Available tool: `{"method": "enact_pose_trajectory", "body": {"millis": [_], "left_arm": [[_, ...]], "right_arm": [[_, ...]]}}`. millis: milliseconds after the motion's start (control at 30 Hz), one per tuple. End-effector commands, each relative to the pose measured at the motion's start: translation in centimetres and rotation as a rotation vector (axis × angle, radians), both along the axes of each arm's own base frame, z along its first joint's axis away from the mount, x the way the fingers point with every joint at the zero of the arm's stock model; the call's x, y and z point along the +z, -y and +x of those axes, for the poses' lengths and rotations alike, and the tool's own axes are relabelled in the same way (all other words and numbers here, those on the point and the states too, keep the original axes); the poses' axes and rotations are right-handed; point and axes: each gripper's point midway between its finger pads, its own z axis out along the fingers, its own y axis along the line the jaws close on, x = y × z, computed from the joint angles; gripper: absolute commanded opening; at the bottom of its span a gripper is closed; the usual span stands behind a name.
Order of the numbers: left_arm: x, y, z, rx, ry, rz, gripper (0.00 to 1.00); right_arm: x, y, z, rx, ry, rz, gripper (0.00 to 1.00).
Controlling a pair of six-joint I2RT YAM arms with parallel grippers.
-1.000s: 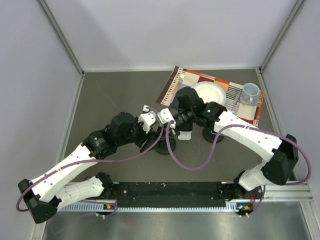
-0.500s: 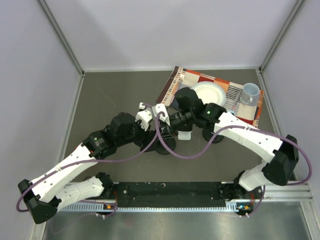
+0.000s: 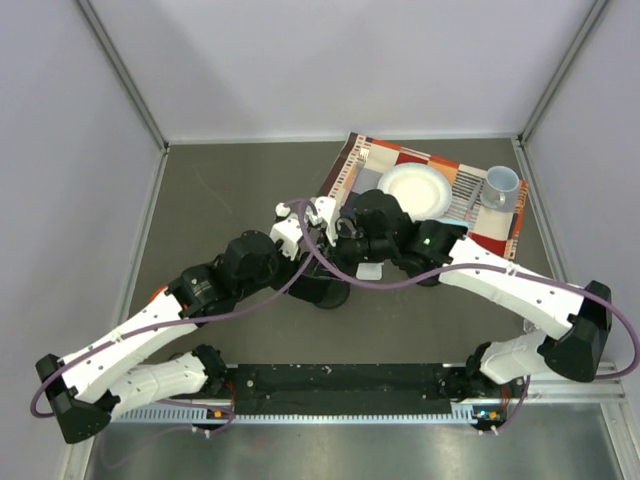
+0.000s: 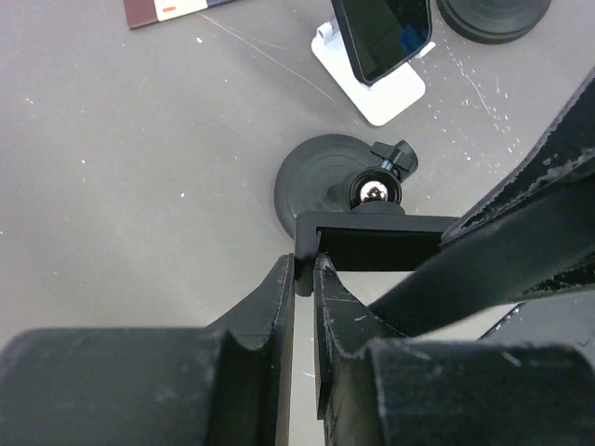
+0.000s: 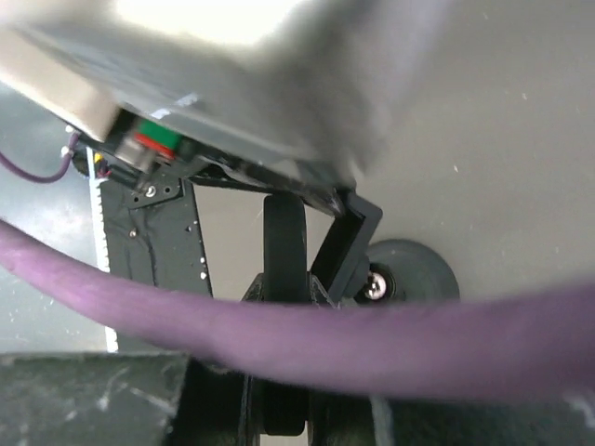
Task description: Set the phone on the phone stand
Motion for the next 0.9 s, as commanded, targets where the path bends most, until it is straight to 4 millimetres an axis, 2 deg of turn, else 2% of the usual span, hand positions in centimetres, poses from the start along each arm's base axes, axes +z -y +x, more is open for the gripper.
{"method": "enact_pose_trajectory", "body": {"millis": [0,67,200,233,267,300,367,500,567,633,767,867], "left_arm": [[6.6,-5.5,3.8,0.326,0.286,-0.048,0.00],[6.9,-6.3,3.8,0.375,0.295,-0.063,0.00],[7.3,-7.3,3.9,0.445,0.313,-0.093,0.00],[7.5,-7.7,4.0,0.474,0.323,-0.087,0.00],[7.7,-7.5,4.0,0.470,0.324,-0.094,0.00],[7.8,-7.1,3.8,0.456,0.323,-0.103,0.00],[7.7,-6.1,3.7,0.413,0.314,-0.110,0.00],[7.3,-5.3,3.3,0.415,0.303,-0.087,0.00],[7.1,-5.0,2.8,0.410,0.279,-0.112,0.00],[7.0,-4.8,2.4,0.392,0.253,-0.121,0.00],[7.1,-3.5,1.2,0.341,0.162,-0.177,0.00],[7.8,-1.9,-0.2,0.256,0.085,-0.227,0.00]], "right_arm": [[-8.0,10.2,0.2,-0.518,-0.254,-0.408,0.00],[-7.4,11.1,-0.2,-0.545,-0.242,-0.399,0.00],[-7.9,12.5,-0.2,-0.614,-0.215,-0.452,0.00],[-8.7,12.9,-0.7,-0.615,-0.218,-0.524,0.00],[-7.6,12.9,0.0,-0.644,-0.155,-0.541,0.00],[-7.4,12.2,-0.5,-0.607,-0.140,-0.558,0.00],[-7.4,11.4,0.1,-0.612,-0.132,-0.584,0.00],[-8.2,12.0,1.1,-0.676,-0.121,-0.688,0.00],[-8.2,13.2,2.4,-0.781,-0.088,-0.714,0.00],[-8.2,14.3,2.9,-0.842,-0.083,-0.744,0.00],[-6.4,13.5,3.8,-0.877,-0.054,-0.686,0.00],[-6.4,12.8,4.0,-0.873,-0.065,-0.697,0.00]]}}
